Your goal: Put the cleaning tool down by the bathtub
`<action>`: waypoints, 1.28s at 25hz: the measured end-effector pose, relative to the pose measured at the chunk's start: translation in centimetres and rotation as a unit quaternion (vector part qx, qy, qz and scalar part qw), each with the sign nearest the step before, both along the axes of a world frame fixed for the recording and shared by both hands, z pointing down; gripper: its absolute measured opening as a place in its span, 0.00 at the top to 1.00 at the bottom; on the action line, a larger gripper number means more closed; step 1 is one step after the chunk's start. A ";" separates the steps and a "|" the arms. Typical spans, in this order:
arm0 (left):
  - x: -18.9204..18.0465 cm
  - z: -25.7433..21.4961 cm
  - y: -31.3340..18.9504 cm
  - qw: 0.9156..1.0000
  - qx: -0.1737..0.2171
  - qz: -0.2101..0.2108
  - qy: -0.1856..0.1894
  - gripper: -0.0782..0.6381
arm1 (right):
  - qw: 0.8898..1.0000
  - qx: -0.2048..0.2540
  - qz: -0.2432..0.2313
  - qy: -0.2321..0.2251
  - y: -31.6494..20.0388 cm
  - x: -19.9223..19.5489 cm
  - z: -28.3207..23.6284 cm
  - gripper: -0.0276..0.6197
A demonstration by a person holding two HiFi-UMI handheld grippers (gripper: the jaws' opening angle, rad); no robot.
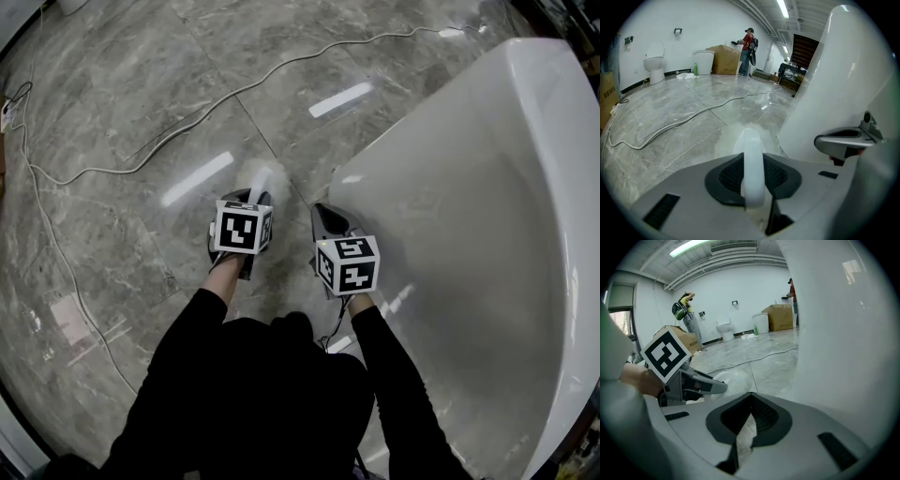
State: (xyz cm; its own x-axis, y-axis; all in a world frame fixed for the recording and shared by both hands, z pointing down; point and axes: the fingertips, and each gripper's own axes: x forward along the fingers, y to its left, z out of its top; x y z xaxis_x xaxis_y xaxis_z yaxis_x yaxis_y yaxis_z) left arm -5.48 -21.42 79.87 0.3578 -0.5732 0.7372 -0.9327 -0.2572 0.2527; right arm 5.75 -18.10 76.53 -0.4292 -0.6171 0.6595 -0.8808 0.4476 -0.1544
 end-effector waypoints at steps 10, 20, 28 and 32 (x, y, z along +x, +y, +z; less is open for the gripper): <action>0.8 2.7 0.0 1.000 -0.024 0.006 -0.016 0.76 | 1.000 -0.014 0.004 0.010 -0.2 -0.5 1.6 0.95; 0.9 4.5 -0.2 0.999 -0.029 0.004 -0.023 0.76 | 1.000 -0.022 0.008 0.011 -0.1 -0.6 2.2 0.96; 1.1 5.2 -0.7 0.999 -0.028 -0.004 -0.025 0.76 | 0.999 -0.027 0.008 0.018 0.0 -0.1 2.8 0.96; 1.1 5.2 -0.7 0.999 -0.028 -0.003 -0.031 0.75 | 0.999 -0.026 0.008 0.021 0.0 0.0 2.9 0.96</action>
